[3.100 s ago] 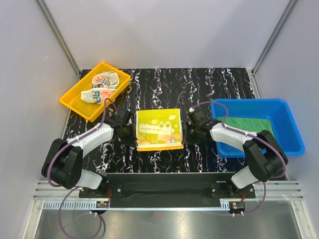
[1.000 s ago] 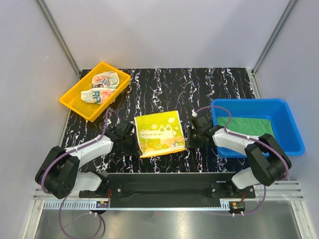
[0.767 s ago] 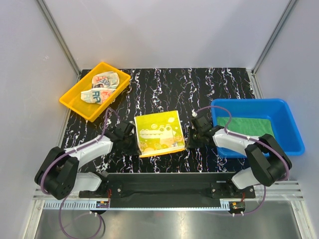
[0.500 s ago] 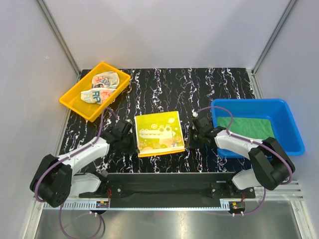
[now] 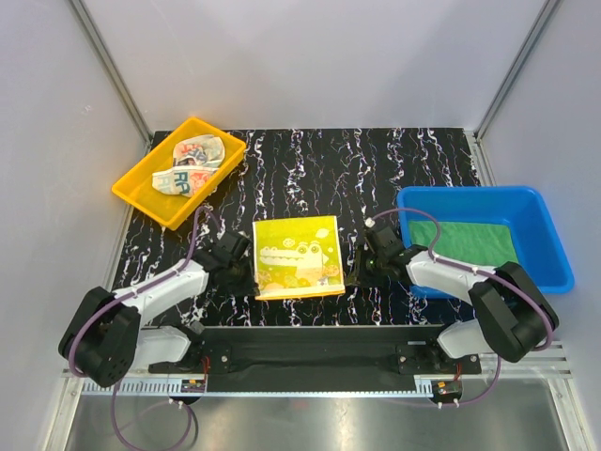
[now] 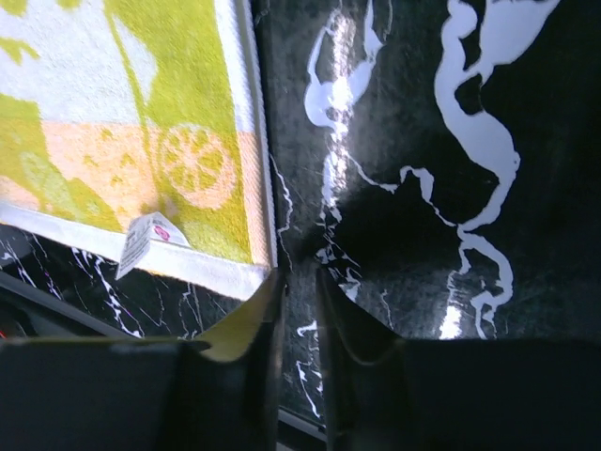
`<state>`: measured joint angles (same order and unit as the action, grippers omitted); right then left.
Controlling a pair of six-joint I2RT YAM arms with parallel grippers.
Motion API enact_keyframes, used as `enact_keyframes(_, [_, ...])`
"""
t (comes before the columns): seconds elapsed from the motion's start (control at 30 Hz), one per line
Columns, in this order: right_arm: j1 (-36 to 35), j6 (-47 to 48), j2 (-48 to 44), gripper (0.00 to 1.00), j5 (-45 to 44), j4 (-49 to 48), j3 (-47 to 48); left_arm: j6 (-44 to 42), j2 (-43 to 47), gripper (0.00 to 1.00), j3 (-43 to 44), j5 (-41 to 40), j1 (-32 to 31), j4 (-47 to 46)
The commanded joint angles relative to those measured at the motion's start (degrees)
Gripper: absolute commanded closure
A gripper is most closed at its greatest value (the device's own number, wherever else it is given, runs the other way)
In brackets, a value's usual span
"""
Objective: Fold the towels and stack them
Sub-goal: Fold the towel
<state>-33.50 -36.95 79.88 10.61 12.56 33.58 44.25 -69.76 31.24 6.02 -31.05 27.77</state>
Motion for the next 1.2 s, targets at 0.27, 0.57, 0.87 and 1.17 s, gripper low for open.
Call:
enact_keyframes(0.27, [-0.17, 1.62, -5.79, 0.73, -3.05, 10.12, 7.44, -1.35, 1.91, 0.52, 12.6, -8.84, 0.02, 11.26])
enact_keyframes(0.57, [-0.34, 1.97, 2.03, 0.79, 4.15, 2.39, 9.41, -8.21, -15.92, 0.5, 27.02, 2.93, 7.13, 0.45])
enact_keyframes(0.87, [-0.43, 2.67, 5.38, 0.84, 1.35, -3.69, 2.98, -10.76, -37.01, 0.5, 43.19, 0.05, 10.39, 2.2])
enact_keyframes(1.17, [-0.34, 7.76, 6.6, 0.8, -4.36, 9.32, 21.41, -11.81, -37.65, 0.49, 48.46, 0.84, 10.92, 3.78])
